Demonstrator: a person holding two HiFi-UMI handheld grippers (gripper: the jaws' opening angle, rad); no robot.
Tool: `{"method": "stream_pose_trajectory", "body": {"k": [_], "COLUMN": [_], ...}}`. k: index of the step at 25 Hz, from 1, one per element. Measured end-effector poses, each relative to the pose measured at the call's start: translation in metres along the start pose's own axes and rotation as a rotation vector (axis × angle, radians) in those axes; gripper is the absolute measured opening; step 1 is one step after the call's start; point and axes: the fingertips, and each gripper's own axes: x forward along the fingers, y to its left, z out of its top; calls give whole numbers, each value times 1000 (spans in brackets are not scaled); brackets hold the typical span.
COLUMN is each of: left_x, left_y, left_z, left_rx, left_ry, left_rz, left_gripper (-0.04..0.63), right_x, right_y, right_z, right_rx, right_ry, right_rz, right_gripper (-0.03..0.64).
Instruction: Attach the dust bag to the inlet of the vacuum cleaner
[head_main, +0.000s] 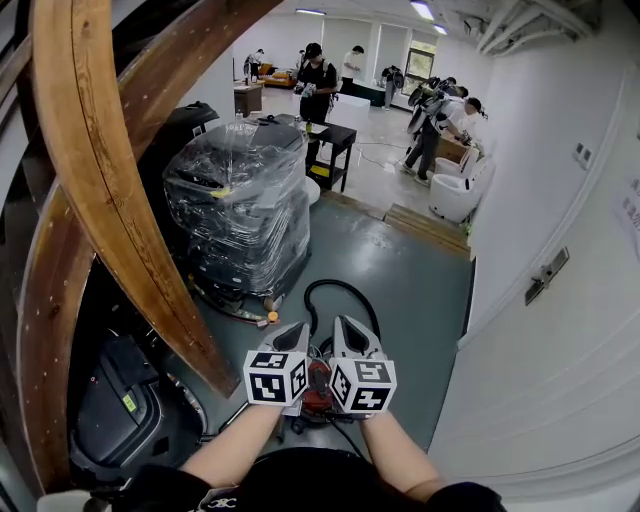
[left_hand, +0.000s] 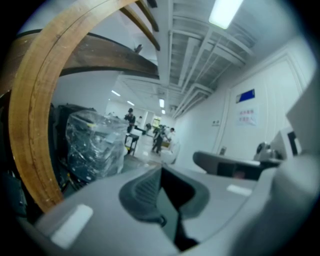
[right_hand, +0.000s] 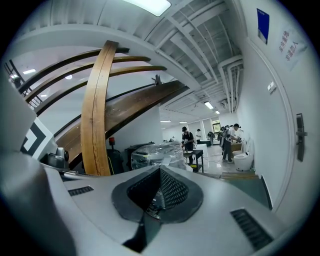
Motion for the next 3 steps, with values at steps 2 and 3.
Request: {"method": "stream_pose_trajectory", "body": {"k": [2,3], "left_x": [-1,-2], "left_y": [0,0], "left_z": [-1,-1], "left_rx": [1,1], "left_ry": [-5,-8], "left_rz": [0,0], "left_gripper": [-2,-2], "right_x": [-1,-2], "right_y": [-1,-1], "right_z": [0,-1], "right_rx": [1,0], "right_ry": [-5,-8], "right_rz": [-6,-9], "right_gripper": [-2,-2]}}
